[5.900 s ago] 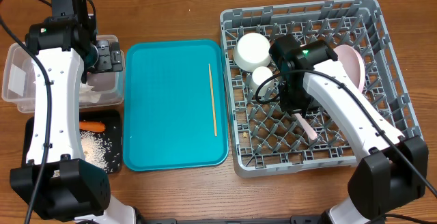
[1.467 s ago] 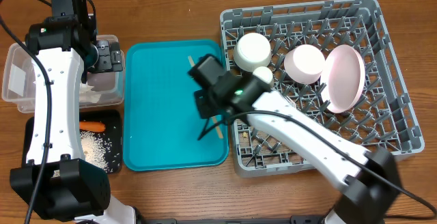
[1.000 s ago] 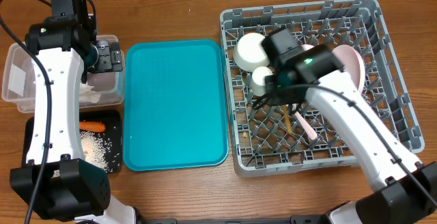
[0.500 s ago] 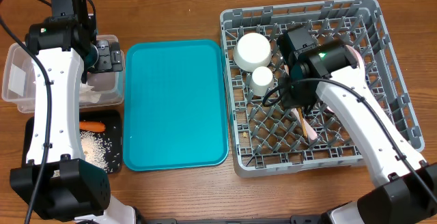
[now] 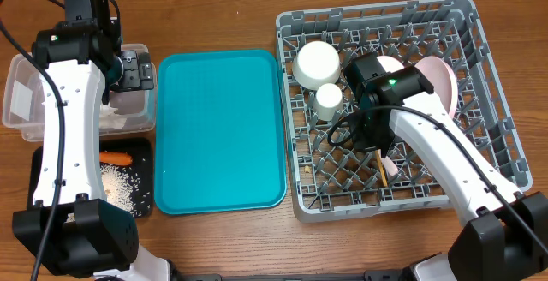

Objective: Sort waste into correct bins and load items into the dishwasher
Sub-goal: 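Lower the chopstick upright into the rack slots with the right gripper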

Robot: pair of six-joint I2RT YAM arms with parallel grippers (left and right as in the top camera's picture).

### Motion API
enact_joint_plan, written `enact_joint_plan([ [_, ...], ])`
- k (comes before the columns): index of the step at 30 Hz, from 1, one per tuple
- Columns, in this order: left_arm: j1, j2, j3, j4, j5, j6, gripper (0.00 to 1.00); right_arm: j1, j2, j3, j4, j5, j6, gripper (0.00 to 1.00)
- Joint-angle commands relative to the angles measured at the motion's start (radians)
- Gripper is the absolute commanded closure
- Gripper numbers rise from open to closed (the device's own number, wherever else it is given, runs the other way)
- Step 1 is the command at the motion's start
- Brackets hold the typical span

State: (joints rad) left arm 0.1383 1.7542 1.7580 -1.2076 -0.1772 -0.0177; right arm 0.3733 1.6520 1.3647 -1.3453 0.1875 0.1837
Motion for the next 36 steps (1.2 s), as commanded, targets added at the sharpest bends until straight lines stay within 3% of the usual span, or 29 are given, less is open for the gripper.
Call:
enact_joint_plan([
  [1, 0.005, -0.015, 0.027, 0.001, -0.013, 0.022, 0.00, -0.005, -0.020, -0.019, 0.034, 0.005, 0.002, 0.96],
  [20, 0.005, -0.015, 0.027, 0.001, -0.013, 0.022, 0.00, -0.005, -0.019, -0.019, 0.057, 0.053, 0.002, 0.95],
  [25, 0.005, -0.015, 0.027, 0.001, -0.013, 0.022, 0.00, -0.005, -0.019, -0.019, 0.057, 0.056, 0.002, 0.75],
  [36, 0.005, -0.015, 0.027, 0.001, -0.013, 0.022, 0.00, -0.005, -0.019, 0.013, 0.038, 0.062, 0.017, 0.69],
])
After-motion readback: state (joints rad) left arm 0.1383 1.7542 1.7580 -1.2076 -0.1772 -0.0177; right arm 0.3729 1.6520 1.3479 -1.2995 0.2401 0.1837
